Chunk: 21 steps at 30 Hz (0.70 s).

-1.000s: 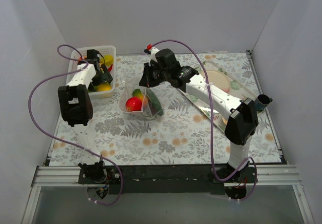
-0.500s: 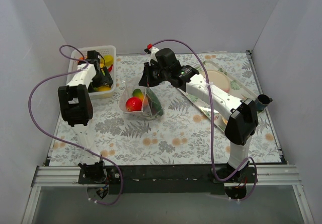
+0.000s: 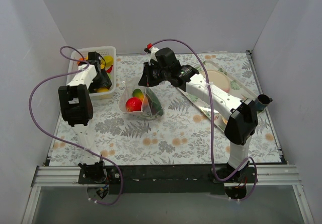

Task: Place the food in the zip-top bag and seal the zipper
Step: Pick up the fake fruit from the bin.

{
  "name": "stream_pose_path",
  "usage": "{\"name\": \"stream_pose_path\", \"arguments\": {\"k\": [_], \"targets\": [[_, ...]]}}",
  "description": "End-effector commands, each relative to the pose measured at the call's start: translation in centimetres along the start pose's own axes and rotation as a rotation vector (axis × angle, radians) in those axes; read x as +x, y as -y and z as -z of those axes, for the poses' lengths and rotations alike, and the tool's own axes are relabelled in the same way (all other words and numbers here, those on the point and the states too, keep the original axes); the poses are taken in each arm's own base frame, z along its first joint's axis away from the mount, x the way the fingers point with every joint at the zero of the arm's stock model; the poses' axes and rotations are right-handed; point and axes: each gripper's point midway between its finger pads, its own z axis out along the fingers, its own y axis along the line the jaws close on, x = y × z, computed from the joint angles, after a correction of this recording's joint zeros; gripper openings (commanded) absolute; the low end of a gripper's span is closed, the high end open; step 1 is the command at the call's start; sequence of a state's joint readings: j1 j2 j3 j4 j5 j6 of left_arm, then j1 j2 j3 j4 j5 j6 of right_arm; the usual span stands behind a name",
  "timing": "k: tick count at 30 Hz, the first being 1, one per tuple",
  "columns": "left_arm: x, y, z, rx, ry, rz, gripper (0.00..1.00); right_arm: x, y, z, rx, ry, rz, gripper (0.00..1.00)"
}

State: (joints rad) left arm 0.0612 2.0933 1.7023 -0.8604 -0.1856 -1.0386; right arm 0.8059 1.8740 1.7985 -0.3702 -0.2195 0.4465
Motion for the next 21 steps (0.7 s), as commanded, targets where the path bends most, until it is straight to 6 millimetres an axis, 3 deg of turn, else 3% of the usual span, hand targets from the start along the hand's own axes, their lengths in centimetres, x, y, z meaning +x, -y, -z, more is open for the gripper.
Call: {"name": "stream_pose_path", "arguments": {"k": [1,10,17,21], "targets": [[-3.3,0.3,3.8,0.023,0.123,0.028,0.36,-1.6,-1.4,0.3,-0.031,0.034,0.008,0.01],[-6.8,-0.2,9.0,0.038,0.274,0.067,0.31,-1.9,-1.2,0.3,-0.013,0.037,0.012,0.01],[-7.7,-0.3,11.8,0.068,0.340,0.088,0.30,-1.8,-1.0,0.1,-0.002,0.035,0.013,0.01],[-7.1,-0.1,13.2,0.113,0.351,0.091,0.30,-2.0,-0.7,0.0,0.011,0.033,0.013,0.01]]}}
